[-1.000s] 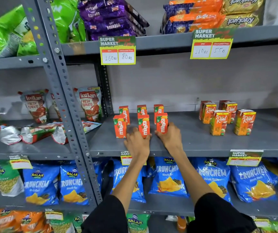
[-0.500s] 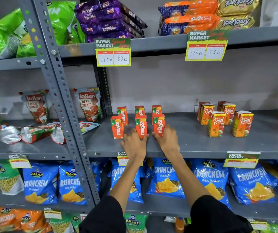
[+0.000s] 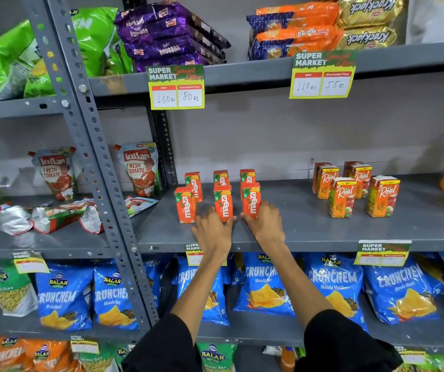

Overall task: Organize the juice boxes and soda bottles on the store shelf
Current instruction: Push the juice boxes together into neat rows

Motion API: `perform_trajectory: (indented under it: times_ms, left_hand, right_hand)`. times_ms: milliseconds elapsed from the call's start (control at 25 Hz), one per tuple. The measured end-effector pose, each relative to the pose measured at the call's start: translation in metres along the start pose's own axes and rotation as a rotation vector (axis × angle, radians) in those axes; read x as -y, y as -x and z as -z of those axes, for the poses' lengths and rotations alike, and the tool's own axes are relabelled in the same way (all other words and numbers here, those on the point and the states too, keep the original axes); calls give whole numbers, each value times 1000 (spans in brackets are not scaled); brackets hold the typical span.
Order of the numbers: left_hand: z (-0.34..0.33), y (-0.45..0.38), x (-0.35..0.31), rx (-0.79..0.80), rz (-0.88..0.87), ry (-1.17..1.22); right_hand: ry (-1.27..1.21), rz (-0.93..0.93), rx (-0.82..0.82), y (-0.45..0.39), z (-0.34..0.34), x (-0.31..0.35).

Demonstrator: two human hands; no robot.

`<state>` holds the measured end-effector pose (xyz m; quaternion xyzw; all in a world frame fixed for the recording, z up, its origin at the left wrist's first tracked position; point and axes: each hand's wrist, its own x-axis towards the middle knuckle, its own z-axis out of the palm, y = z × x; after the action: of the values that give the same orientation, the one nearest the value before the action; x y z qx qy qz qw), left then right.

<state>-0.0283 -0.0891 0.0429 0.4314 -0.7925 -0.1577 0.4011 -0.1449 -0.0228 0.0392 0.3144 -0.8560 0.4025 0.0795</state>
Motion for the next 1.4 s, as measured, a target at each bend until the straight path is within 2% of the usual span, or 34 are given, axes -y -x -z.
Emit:
perform_trajectory:
  times_ms: [160, 280, 360, 440, 520, 640, 760, 920, 1040, 1400]
  left_hand:
    - [5, 8, -4, -34, 6, 50]
    - [9, 43, -27, -201, -54, -58]
    - [-2, 72, -59, -240, -152, -59]
    - [-25, 94, -97, -211, -243, 20]
    - [-48, 111, -139, -119, -253, 159]
    - [-79, 127, -196, 20, -139, 328]
    - [-106, 127, -230, 99, -21, 366]
    - [-130, 123, -254, 65, 2, 282]
    - [-140, 119, -261, 44, 44, 180]
    - [-149, 114, -257, 13, 5, 99]
  right_hand:
    - [-176, -12, 38, 9, 18, -4]
    - [-206, 97, -63, 27, 48, -33]
    - [-242, 162, -151, 33, 78, -64]
    - [-275, 185, -210, 29, 110, -95]
    - [-274, 169, -226, 16, 143, -127]
    - [-290, 106, -300, -1, 190, -176]
    - [-250, 45, -356, -13, 219, -212]
    - [-131, -65, -192, -35, 222, -231]
    - [-149, -96, -86, -48, 222, -231]
    - [-50, -70, -52, -54, 215, -236]
